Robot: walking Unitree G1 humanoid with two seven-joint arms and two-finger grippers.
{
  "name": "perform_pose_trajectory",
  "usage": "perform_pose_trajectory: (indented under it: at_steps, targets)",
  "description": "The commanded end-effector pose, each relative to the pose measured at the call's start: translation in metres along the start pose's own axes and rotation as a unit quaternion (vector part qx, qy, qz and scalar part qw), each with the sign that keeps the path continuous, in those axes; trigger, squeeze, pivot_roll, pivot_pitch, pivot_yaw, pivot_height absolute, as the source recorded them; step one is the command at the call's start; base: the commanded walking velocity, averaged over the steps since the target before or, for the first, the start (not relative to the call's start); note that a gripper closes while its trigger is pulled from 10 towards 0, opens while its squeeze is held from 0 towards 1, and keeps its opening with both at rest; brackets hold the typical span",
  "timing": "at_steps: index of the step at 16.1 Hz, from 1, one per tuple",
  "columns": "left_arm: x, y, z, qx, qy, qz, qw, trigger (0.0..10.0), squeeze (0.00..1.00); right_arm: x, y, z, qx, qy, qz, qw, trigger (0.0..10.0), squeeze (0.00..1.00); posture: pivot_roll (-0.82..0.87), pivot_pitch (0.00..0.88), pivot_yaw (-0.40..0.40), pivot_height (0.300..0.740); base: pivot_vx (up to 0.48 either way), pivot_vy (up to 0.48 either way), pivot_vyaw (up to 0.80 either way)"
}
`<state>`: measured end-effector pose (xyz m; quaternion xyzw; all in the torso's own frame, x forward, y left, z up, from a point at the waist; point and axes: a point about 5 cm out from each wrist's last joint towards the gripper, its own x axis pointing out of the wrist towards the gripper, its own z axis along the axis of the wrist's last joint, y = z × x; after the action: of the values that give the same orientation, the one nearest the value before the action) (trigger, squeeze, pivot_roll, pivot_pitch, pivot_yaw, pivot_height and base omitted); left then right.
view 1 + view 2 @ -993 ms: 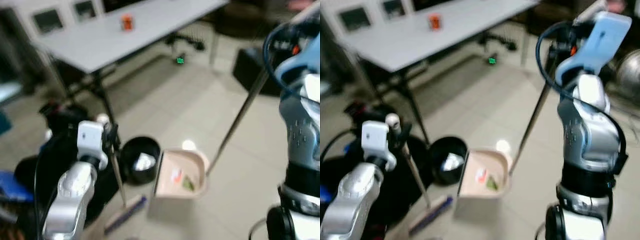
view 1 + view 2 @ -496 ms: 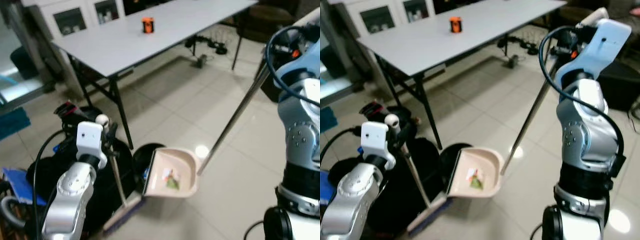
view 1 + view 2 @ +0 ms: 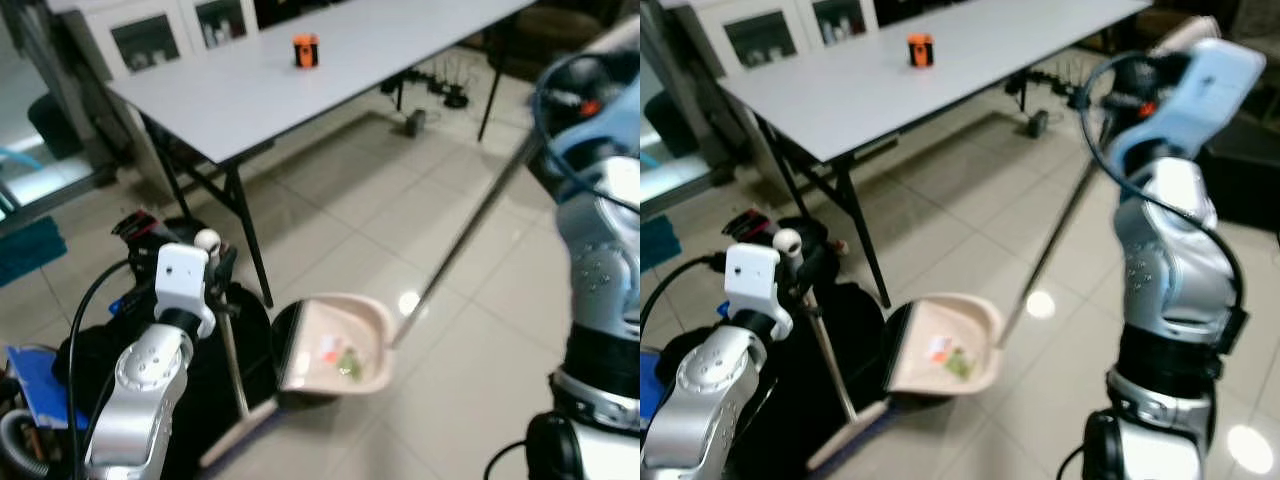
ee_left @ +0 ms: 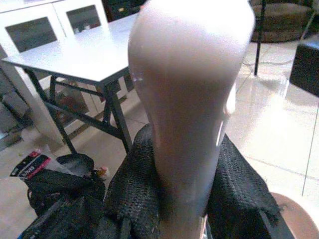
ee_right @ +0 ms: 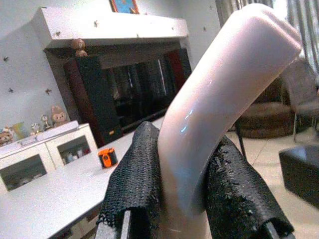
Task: Sweep floor
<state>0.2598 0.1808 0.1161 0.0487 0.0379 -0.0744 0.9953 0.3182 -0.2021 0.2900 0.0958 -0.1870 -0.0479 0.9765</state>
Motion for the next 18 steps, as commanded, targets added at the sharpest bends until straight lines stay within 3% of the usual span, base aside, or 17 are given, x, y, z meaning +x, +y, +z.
perform_pose_trajectory:
  at_steps: [1, 6, 14, 18]
  targets:
    - [0.000, 0.008, 0.008, 0.017, -0.013, 0.012, 1.000, 10.0, 0.00, 0.001, 0.013, 0.006, 0.019, -0.024, 0.024, 0.999, 10.0, 0.00, 0.03, 0.000, 0.069, 0.740, 0.375, 0.000, 0.00]
    - [-0.003, 0.008, 0.003, 0.012, 0.003, 0.014, 1.000, 10.0, 0.00, 0.001, 0.020, 0.003, -0.003, -0.041, 0.042, 0.998, 10.0, 0.00, 0.03, 0.000, 0.067, 0.740, 0.136, 0.000, 0.00]
    - [-0.005, 0.005, 0.000, 0.006, 0.011, 0.012, 1.000, 10.0, 0.00, 0.003, 0.047, -0.018, -0.054, -0.070, 0.099, 0.991, 10.0, 0.00, 0.03, 0.000, 0.064, 0.740, 0.000, 0.000, 0.00]
    - [-0.007, 0.005, -0.002, 0.005, 0.015, 0.015, 1.000, 10.0, 0.00, -0.007, 0.088, -0.027, -0.084, -0.135, 0.190, 0.969, 10.0, 0.00, 0.04, 0.000, 0.058, 0.740, 0.000, 0.000, 0.00]
